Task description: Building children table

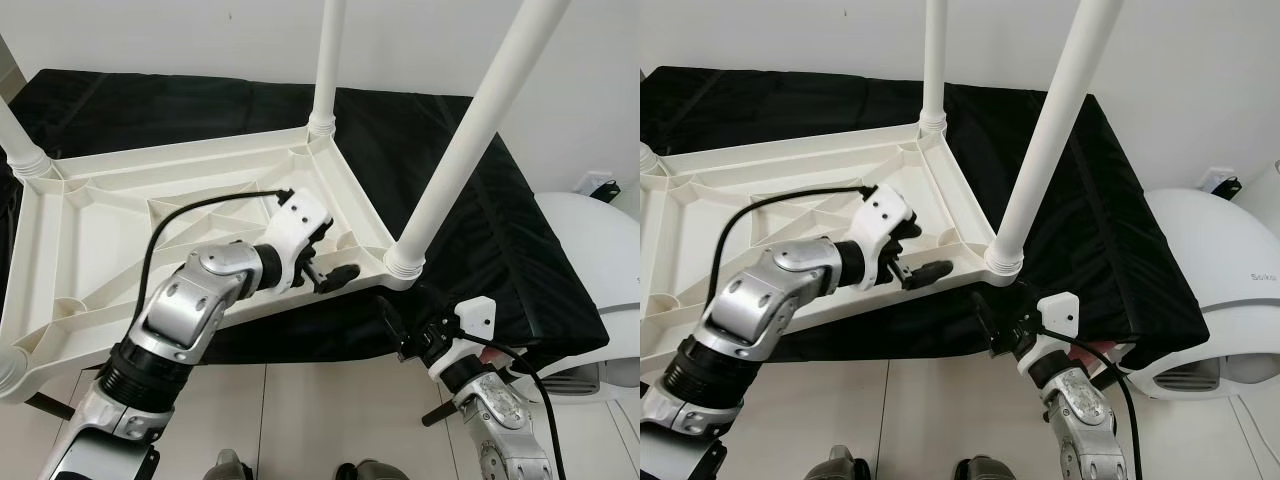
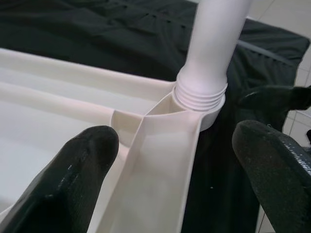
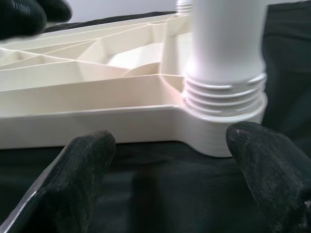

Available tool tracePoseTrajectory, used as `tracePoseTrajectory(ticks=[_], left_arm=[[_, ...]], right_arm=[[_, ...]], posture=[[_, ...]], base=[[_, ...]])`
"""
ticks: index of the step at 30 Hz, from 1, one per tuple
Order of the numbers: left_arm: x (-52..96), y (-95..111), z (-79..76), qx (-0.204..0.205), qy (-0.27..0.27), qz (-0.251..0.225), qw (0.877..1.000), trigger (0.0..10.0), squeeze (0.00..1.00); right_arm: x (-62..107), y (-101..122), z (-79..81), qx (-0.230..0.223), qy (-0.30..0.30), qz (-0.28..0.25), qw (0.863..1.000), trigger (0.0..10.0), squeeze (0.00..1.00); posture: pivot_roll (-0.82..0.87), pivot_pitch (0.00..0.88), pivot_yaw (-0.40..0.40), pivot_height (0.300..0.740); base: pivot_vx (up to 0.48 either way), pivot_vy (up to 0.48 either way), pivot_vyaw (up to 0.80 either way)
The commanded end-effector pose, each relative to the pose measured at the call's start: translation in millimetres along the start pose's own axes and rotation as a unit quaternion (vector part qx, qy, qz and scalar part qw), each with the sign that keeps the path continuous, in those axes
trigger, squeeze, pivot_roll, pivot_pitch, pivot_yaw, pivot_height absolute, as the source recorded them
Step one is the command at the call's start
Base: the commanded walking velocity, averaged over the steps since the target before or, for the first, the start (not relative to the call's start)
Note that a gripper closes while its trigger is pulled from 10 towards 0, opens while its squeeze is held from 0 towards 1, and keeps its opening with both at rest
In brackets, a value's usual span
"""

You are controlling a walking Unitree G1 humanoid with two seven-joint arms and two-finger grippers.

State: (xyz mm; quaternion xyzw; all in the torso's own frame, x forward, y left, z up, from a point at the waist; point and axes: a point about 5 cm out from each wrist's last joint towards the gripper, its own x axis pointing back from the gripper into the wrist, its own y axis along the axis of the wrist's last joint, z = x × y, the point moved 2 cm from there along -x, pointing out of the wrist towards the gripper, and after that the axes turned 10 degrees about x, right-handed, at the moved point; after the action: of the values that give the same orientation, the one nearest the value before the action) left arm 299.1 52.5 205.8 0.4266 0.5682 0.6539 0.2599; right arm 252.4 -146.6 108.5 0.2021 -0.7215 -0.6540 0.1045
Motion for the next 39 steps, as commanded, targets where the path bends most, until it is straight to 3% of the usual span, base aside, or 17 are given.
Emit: tracePoseTrajectory(ticks=[1,4,9,10,11,12,13,14,17,18,20,32,35,39], left_arm=[[3.8,-3,-9.8,0.0,-0.052,0.009,0.999,10.0,0.0],[7.2,-3,-9.9,0.002,-0.046,0.0,0.999,10.0,0.0],[10.1,-8,1.5,0.023,0.016,-0.011,1.0,10.0,0.0],[9.4,-12,11.0,0.051,0.054,-0.022,0.997,10.0,0.0],[9.4,-12,11.0,0.051,0.054,-0.022,0.997,10.0,0.0],[9.7,-17,22.1,0.077,0.099,-0.032,0.992,10.0,0.0],[9.7,-17,22.1,0.077,0.099,-0.032,0.992,10.0,0.0],[12.7,-23,33.6,0.114,0.154,-0.05,0.98,10.0,0.0],[15.6,-23,36.0,0.125,0.171,-0.062,0.975,10.0,0.0],[18.3,-23,35.1,0.135,0.176,-0.072,0.973,10.0,0.0],[18.3,-23,35.1,0.135,0.176,-0.072,0.973,10.0,0.0],[23.4,-27,-0.5,0.155,0.129,-0.09,0.975,10.0,0.0],[22.8,-26,-7.2,0.16,0.124,-0.095,0.975,10.0,0.0],[22.9,-24,-10.6,0.163,0.118,-0.1,0.974,10.0,0.0]], right_arm=[[0.9,-4,-0.1,-0.01,0.016,0.01,1.0,10.0,0.0],[0.4,-3,-0.6,-0.013,0.036,0.008,0.999,10.0,0.0],[-1.6,-1,-3.0,-0.013,0.073,0.0,0.997,10.0,0.0],[-3.4,0,-5.7,-0.011,0.078,-0.001,0.997,10.0,0.0],[-3.4,0,-5.7,-0.011,0.078,-0.001,0.997,10.0,0.0],[-6.2,3,-8.1,-0.012,0.091,-0.005,0.996,10.0,0.0],[-6.2,3,-8.1,-0.012,0.091,-0.005,0.996,10.0,0.0],[-13.1,7,-16.1,-0.007,0.107,-0.01,0.994,10.0,0.0],[-17.6,8,-23.4,-0.005,0.11,-0.012,0.994,10.0,0.0],[-21.3,8,-30.9,0.01,0.116,-0.011,0.993,10.0,0.0],[-21.3,8,-30.9,0.01,0.116,-0.011,0.993,10.0,0.0],[-48.3,20,-72.3,0.072,0.132,-0.01,0.989,10.0,0.0],[-59.0,22,-87.9,0.089,0.11,-0.002,0.99,10.0,0.0],[-64.6,24,-97.0,0.107,0.088,0.001,0.99,10.0,0.0]], posture=[[-0.01,0.063,-0.062,0.74],[-0.01,0.06,-0.061,0.74],[-0.01,0.056,-0.061,0.74],[-0.01,0.053,-0.061,0.74],[-0.01,0.053,-0.061,0.74],[-0.01,0.052,-0.064,0.74],[-0.01,0.052,-0.064,0.74],[0.0,0.051,-0.068,0.74],[0.0,0.05,-0.069,0.74],[0.0,0.049,-0.071,0.74],[0.0,0.049,-0.071,0.74],[0.02,0.066,-0.089,0.74],[0.03,0.069,-0.094,0.74],[0.03,0.07,-0.093,0.74]], base=[[0.0,0.0,0.0],[0.0,0.0,0.0],[0.0,0.0,0.0],[0.0,0.0,0.0],[0.0,0.0,0.0],[0.0,0.0,0.0],[0.0,0.0,0.0],[0.0,0.0,0.0],[0.0,0.0,0.0],[0.0,0.0,0.0],[0.0,0.0,0.0],[0.0,0.0,0.0],[0.0,0.0,0.0],[0.0,0.0,0.0]])
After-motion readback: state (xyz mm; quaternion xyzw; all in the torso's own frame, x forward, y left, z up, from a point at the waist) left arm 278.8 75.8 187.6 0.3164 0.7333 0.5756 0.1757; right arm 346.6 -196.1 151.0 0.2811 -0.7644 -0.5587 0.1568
